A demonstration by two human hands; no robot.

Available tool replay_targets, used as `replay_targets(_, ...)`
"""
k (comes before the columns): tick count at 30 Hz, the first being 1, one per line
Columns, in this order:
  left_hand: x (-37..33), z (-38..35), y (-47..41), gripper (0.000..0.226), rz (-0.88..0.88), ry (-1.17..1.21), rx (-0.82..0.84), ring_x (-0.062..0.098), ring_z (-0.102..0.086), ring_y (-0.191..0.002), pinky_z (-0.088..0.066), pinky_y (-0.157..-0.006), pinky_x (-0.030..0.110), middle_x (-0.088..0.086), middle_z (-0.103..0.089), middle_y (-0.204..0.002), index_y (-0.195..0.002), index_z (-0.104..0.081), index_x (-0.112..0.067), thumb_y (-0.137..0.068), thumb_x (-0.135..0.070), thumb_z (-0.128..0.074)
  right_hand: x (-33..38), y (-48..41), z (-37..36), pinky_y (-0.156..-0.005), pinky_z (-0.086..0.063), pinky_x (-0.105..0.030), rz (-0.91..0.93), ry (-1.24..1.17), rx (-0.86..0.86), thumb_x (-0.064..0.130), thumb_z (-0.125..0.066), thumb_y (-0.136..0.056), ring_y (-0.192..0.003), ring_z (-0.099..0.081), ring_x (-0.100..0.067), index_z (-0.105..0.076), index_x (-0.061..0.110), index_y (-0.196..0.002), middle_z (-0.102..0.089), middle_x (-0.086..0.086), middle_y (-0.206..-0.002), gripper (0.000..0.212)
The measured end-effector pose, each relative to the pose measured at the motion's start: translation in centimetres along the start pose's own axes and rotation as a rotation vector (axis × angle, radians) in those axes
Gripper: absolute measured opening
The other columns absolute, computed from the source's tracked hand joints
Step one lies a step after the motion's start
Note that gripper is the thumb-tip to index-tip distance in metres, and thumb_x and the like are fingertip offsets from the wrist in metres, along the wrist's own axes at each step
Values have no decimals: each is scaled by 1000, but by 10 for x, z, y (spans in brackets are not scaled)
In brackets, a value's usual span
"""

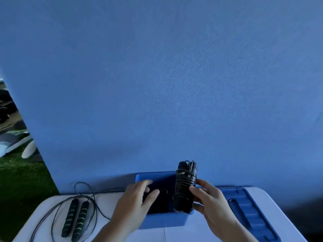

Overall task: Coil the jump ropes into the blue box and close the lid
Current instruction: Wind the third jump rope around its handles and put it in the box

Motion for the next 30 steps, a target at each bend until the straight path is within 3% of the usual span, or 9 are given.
replay_targets(5, 70, -21, -33, 45, 131, -174, -38, 15, -53, -112, -49, -89, 31, -12, -63, -113, -131, -60, -30, -92, -54, -60, -25, -31, 3, -70, -60, -45, -96, -32, 15, 1, -59, -95, -87, -71, -33, -70, 9, -120, -69, -30, -109, 28)
replay_targets(9, 109, -50, -49, 54, 295, -238, 28, 27, -44, -128, -43, -102, 35, 3, -54, -133, -143, -47, -25, -95, -47, -59, -43, -60, 1, -85, -56, -62, -177, -10, 47, 3, -57, -97, -84, -72, -32, -69, 6, -119, -72, -26, -108, 25)
replay_targets(12, 128, -67, -50, 67, 437, -148, 31, 31, -42, -132, -47, -101, 40, 9, -44, -142, -152, -31, -25, -95, -47, -59, -53, -82, 3, -89, -48, -73, -206, 58, 31, 2, -56, -98, -75, -72, -32, -69, 2, -114, -74, -25, -97, 20)
replay_targets(17, 149, -87, -45, 74, 571, -73, 44, 32, -60, -119, -52, -94, 40, 13, -49, -142, -156, -19, -20, -97, -44, -57, -66, -115, 11, -65, -59, -48, -213, 243, -29, 2, -57, -98, -69, -71, -33, -69, 0, -108, -71, -26, -93, 15)
replay_targets(18, 151, -89, -44, 71, 577, -61, 43, 31, -63, -116, -52, -91, 39, 13, -52, -139, -154, -21, -19, -98, -42, -57, -69, -120, 12, -64, -61, -49, -211, 287, -37, 2, -59, -97, -71, -70, -34, -70, 1, -106, -71, -28, -94, 14)
replay_targets(21, 153, -90, -40, 46, 584, -37, 7, 29, -67, -100, -51, -77, 37, 9, -61, -118, -137, -37, -17, -98, -33, -56, -70, -137, 13, -64, -61, -59, -142, 554, -58, 14, -66, -90, -71, -70, -35, -72, 10, -89, -72, -24, -86, 8)
replay_targets(24, 154, -89, -39, 23, 576, -45, -17, 27, -63, -83, -46, -69, 37, 5, -61, -97, -117, -44, -15, -99, -26, -52, -68, -147, 8, -64, -62, -46, -67, 909, -57, 26, -65, -88, -70, -71, -27, -69, 17, -86, -73, -4, -75, 10)
replay_targets(27, 150, -88, -37, 11, 552, -58, -32, 24, -57, -76, -47, -69, 37, 2, -59, -89, -106, -42, -18, -100, -23, -50, -66, -148, -6, -74, -52, -32, -21, 1235, -15, 31, -57, -94, -92, -67, -28, -62, 16, -101, -71, -5, -97, 17)
replay_targets(30, 146, -87, -31, 14, 528, -53, -64, 27, -63, -85, -44, -69, 36, 4, -60, -93, -113, -44, -17, -100, -21, -48, -81, -148, -15, -76, -41, -31, -70, 1429, 37, 28, -50, -100, -110, -61, -31, -54, 9, -115, -65, -12, -118, 24)
Point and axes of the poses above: each hand's wrist, its own y-axis away from the middle knuckle, its own z-axis out of the back of the hand, x = y × z, the point moved 10 cm from there along -y, towards the middle knuckle
